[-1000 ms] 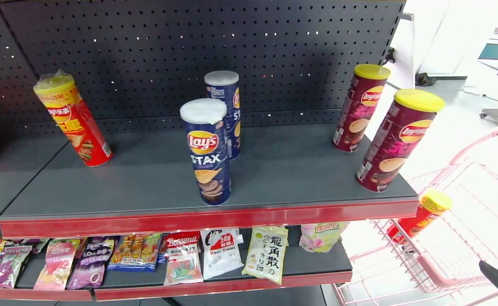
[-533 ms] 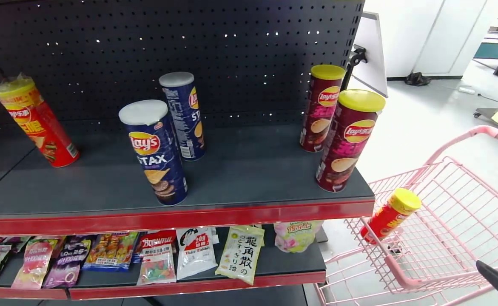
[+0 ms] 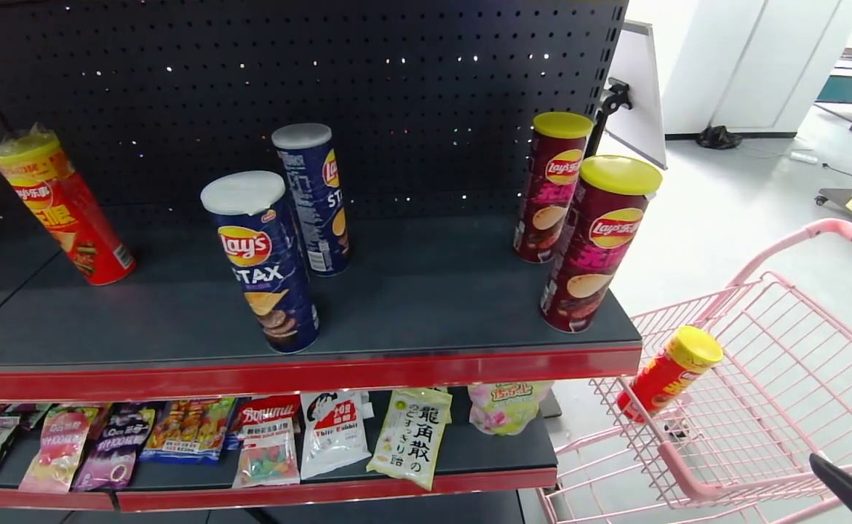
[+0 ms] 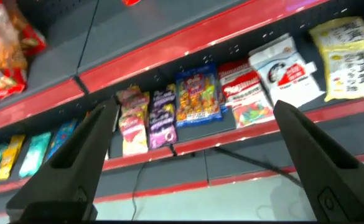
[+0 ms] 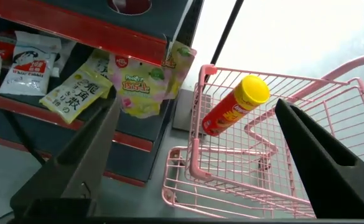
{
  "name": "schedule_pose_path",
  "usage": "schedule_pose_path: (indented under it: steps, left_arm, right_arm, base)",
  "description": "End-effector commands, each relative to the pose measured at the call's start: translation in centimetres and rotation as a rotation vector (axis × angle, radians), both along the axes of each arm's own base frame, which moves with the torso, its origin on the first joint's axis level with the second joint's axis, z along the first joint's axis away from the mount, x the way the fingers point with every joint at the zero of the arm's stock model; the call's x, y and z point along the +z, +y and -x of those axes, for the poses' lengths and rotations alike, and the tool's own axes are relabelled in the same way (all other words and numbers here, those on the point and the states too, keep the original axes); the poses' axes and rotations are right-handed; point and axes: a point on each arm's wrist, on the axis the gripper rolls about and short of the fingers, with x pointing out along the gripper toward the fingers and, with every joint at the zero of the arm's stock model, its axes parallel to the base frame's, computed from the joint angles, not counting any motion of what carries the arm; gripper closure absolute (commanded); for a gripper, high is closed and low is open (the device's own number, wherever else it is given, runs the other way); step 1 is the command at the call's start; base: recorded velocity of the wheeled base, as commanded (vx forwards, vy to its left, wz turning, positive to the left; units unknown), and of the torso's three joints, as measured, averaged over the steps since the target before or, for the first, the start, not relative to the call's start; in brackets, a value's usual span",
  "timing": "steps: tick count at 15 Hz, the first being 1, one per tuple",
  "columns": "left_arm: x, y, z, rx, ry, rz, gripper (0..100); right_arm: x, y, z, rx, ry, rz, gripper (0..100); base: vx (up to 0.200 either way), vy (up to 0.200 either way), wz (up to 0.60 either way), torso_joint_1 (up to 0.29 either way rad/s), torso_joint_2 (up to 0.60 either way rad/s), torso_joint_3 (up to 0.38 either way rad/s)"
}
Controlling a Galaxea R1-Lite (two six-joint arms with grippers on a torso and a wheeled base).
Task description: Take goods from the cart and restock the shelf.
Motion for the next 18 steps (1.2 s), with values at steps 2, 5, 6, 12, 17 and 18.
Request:
schedule_pose_path:
  steps: [2,5,6,12,17,18]
  left_arm:
    - [-0.11,0.09,0.45,-0.012,-0.037,0.003,0]
    - [-0.18,0.10,0.48,-0.011,-0.037,0.003,0]
    - [-0.14,0.11,0.49,-0.012,-0.039,0.003,0]
    - [-0.12,0.10,0.47,-0.014,-0.039,0.003,0]
    - [-0.01,0.11,0.54,-0.012,-0.045,0.004,0]
    - [0.00,0.11,0.53,-0.012,-0.047,0.004,0]
  right_arm:
    - [0.00,0.01,-0.03,0.003,0.000,0.001,0]
    - [-0.16,0.01,0.03,0.005,0.002,0.005,0]
    - [-0.16,0.01,0.05,0.005,0.000,0.007,0]
    - [-0.20,0.01,0.11,0.008,-0.002,0.019,0]
    - [-0.19,0.00,0.08,0.005,-0.002,0.018,0]
    - [-0.19,0.00,0.08,0.005,-0.002,0.018,0]
  base:
    - [0.000,0.000,0.00,0.000,0.00,0.000]
    - [0.000,0.000,0.00,0.000,0.00,0.000]
    - [0.000,0.000,0.00,0.000,0.00,0.000]
    - [0.000,0.000,-0.50,0.000,0.00,0.004]
    - [0.000,0.000,-0.48,0.003,0.00,0.000]
    - [0.000,0.000,0.00,0.000,0.00,0.000]
